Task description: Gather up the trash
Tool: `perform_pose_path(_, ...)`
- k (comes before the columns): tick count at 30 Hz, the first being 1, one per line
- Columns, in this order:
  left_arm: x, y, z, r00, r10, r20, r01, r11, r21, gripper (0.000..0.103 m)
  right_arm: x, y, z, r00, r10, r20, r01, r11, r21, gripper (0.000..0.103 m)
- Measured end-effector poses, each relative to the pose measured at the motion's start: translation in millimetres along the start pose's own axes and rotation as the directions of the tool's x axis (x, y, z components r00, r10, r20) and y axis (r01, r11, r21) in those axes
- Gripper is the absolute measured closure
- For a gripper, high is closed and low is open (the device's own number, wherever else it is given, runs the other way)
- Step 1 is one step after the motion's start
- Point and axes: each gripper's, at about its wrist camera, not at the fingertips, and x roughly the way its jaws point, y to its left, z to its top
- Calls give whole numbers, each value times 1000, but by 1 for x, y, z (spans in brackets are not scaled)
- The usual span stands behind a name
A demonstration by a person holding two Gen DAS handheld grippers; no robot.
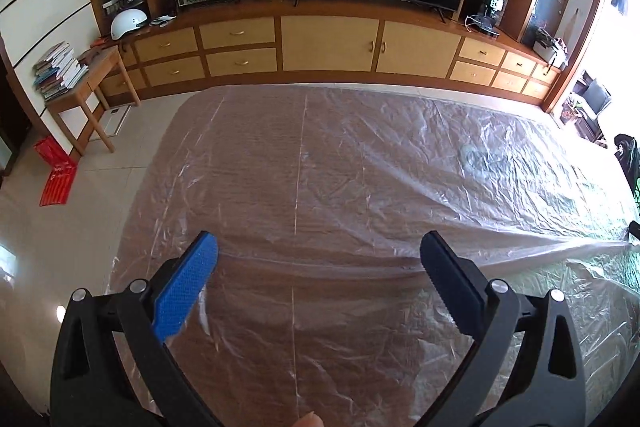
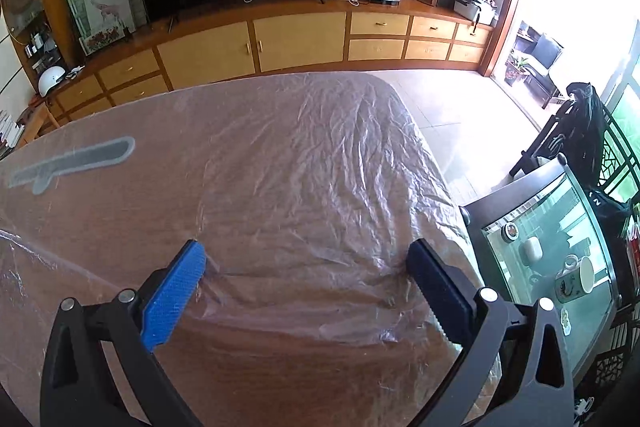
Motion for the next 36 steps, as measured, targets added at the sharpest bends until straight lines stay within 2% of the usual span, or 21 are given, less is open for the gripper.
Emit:
perform_pose_path(4,3,-6,0,999,35,-14,-35,999,27,1,0,0,0,1000,-2,0,2,1000,-1,4)
perform_pose_path(36,2,-8,-1,999,33,-15,-33,999,20,1,-1,0,1,1000,-1,-1,1,1000,0,4)
